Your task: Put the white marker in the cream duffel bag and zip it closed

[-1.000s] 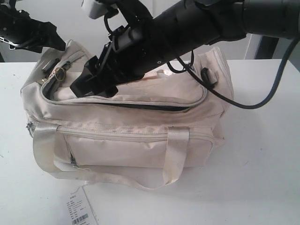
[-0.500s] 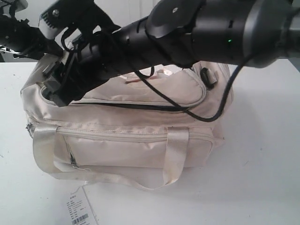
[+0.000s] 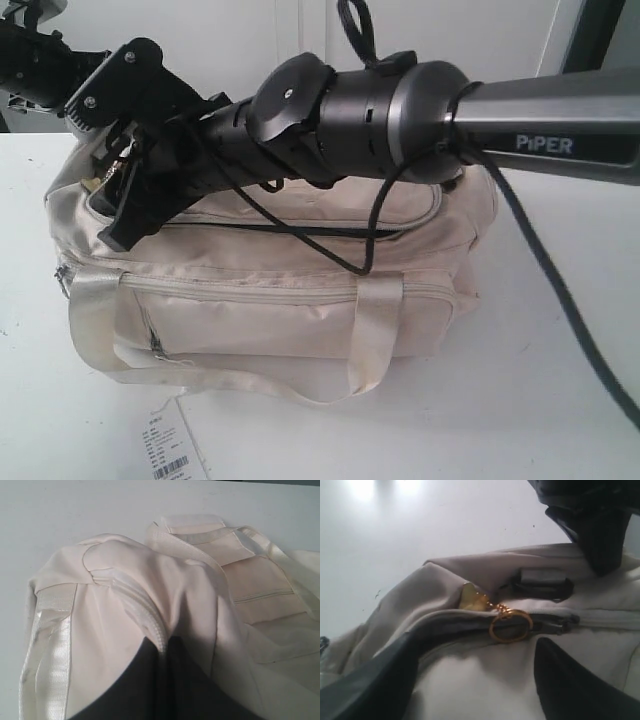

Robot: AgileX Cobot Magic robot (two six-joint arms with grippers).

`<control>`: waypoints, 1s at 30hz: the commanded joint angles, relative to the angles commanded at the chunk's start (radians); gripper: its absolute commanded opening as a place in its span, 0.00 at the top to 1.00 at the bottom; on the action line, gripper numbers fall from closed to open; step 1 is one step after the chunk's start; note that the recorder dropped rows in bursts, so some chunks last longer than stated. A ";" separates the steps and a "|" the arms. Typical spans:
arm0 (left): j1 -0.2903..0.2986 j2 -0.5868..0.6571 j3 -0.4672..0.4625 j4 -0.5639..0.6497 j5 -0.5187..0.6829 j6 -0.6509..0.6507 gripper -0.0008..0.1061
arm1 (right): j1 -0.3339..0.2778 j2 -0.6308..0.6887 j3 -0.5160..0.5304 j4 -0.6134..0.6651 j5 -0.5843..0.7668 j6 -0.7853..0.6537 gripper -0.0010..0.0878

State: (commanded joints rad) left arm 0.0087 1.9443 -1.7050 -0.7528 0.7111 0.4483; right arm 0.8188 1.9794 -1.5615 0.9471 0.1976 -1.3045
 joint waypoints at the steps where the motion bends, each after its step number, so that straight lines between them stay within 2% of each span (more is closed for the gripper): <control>1: 0.000 0.000 0.000 0.000 0.000 0.000 0.99 | 0.000 0.009 -0.009 0.000 -0.001 0.000 0.29; 4: 0.000 0.000 0.000 0.000 -0.002 0.000 0.99 | 0.003 0.032 -0.030 0.002 -0.004 0.008 0.29; 11: 0.003 0.000 0.000 0.000 -0.004 0.000 0.99 | 0.011 0.070 -0.037 0.002 -0.133 0.038 0.29; 19: 0.003 0.000 0.000 0.000 -0.004 0.000 0.99 | 0.021 0.100 -0.037 0.002 -0.119 0.053 0.30; 27: 0.002 0.000 0.000 0.000 -0.002 0.000 0.99 | 0.023 0.125 -0.037 0.002 -0.203 0.052 0.51; 28: 0.002 0.000 0.000 0.000 -0.002 0.000 0.99 | 0.023 0.128 -0.037 0.002 -0.205 0.052 0.55; 30: 0.002 0.000 0.000 0.000 -0.002 0.000 0.99 | 0.018 0.130 -0.037 0.002 -0.207 0.052 0.69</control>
State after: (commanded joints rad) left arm 0.0111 1.9443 -1.7050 -0.7528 0.7089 0.4483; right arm 0.8373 2.1091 -1.5984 0.9494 -0.0093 -1.2520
